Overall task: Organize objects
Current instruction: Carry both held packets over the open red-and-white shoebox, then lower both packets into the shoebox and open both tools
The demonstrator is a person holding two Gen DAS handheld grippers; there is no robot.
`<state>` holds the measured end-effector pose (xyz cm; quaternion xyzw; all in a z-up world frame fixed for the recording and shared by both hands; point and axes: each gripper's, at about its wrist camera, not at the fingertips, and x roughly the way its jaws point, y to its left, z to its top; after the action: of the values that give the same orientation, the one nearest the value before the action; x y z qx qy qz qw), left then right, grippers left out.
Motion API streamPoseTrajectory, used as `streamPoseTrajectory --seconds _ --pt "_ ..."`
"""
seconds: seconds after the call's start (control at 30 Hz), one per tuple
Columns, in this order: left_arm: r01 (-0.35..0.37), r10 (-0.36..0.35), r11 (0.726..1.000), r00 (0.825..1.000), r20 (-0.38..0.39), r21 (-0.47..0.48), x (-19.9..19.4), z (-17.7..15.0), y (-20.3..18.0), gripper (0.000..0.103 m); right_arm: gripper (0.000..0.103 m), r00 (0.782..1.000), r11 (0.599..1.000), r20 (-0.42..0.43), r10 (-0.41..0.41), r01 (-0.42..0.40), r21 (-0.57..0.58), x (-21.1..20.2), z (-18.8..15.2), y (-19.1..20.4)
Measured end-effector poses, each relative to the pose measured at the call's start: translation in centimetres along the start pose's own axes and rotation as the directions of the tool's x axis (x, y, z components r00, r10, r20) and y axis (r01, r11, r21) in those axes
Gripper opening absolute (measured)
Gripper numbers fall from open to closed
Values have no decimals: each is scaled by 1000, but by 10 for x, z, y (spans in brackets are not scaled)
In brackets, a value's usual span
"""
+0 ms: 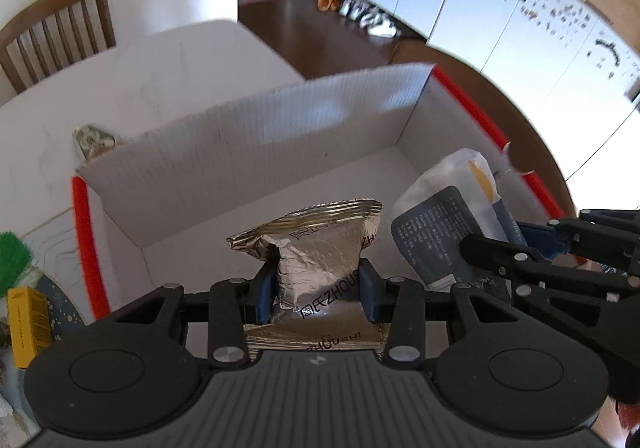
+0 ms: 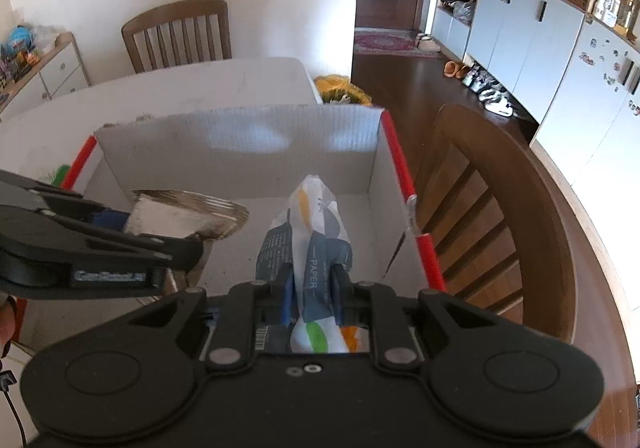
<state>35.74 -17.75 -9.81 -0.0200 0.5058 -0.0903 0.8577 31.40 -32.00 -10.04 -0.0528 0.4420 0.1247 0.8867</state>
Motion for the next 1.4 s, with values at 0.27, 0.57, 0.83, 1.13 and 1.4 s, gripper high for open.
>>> streamPoseTrajectory --seconds 0.27,0.57,0.83,1.13,1.4 --pt "-4 -1 998 997 -73 -61 23 3 10 41 18 997 1000 -72 -10 9 -17 20 -1 3" --pt "5 -13 998 990 -140 -59 45 4 6 41 18 990 1000 -142 -11 12 2 40 -3 0" --pt "14 -25 998 981 -195 -56 53 5 6 48 22 989 1000 -150 -6 6 2 47 1 0" --pt "25 -41 995 985 -165 -98 43 3 17 63 33 988 1000 -152 -9 11 13 45 -1 -2" --pt "31 -38 997 995 -88 -75 15 4 20 63 35 991 998 -128 30 -23 54 29 2 -5"
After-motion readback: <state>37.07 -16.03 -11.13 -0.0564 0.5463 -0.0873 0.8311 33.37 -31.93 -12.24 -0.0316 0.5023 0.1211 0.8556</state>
